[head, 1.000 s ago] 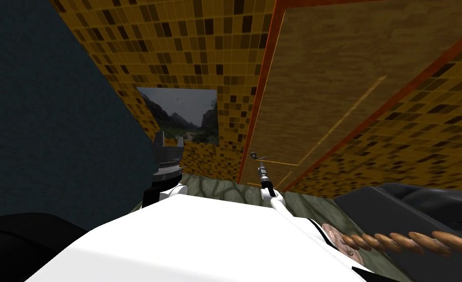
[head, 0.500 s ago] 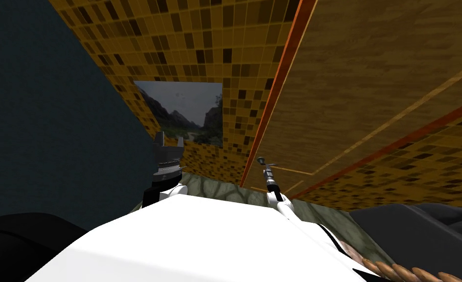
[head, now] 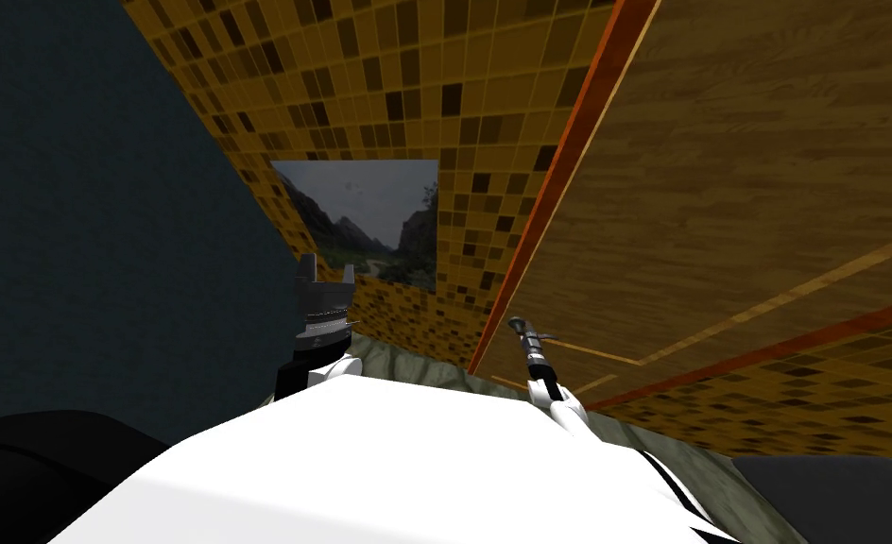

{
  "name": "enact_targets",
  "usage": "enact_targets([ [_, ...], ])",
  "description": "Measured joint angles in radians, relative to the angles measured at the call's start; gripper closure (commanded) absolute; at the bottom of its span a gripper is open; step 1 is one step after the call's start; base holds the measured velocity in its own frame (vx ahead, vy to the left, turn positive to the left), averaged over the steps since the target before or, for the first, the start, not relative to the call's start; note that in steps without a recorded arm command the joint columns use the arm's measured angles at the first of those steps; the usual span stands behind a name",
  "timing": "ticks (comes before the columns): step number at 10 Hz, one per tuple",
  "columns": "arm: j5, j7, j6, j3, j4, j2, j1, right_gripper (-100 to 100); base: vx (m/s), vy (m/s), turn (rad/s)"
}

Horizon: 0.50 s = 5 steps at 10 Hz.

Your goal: Pull the door open

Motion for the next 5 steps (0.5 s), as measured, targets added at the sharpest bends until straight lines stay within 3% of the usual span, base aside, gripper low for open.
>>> enact_targets([
  [1,-0.001,-0.004,-0.006,0.000,0.012,-0.004,-0.004,-100,0.022,-0.004,0.004],
  [2,-0.001,-0.004,-0.008,0.000,0.013,-0.005,-0.005,100,0.000,0.000,0.000],
  [5,-0.001,-0.005,-0.006,0.000,0.012,-0.003,-0.004,100,-0.006,0.001,0.003],
])
